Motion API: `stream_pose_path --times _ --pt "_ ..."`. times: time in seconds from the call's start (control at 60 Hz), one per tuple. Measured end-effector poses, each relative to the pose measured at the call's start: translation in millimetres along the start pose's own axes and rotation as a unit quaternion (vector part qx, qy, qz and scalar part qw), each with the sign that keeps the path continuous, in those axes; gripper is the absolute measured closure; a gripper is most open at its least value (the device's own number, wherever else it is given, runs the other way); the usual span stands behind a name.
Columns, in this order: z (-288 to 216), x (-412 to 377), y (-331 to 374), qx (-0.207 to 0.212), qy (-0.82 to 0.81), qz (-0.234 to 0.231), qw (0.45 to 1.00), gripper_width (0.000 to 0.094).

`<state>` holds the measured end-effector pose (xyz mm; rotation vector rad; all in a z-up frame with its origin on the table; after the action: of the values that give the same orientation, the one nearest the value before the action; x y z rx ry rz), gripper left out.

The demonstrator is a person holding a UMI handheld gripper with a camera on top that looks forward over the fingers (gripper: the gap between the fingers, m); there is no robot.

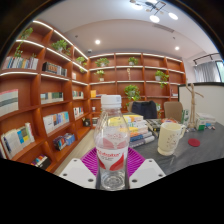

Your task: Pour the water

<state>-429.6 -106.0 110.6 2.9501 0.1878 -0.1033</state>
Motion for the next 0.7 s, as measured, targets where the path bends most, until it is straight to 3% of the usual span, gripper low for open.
stream_pose_path --times 0.167,0.383,0.7 --pt "-5.2 8.6 -4.6 -0.01 -0.061 0.001 0.998 0.058" --pt "-36.6 45.2 -35.3 -0.008 -0.269 -0.038 0.962 0.058" --pt "-99.6 95.1 -78.8 0.057 -0.658 -0.101 0.744 0.0566"
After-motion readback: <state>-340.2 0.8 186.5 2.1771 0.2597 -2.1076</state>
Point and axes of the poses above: the point between the fingertips, and its own axes, seen from behind it with the camera up: x to the right, z down, y backward, against the way the camera looks, the point moved 6 cm from there along y, backward, against the way the camera looks, and after that the axes turned 2 degrees about -y, right-handed, at the moved point
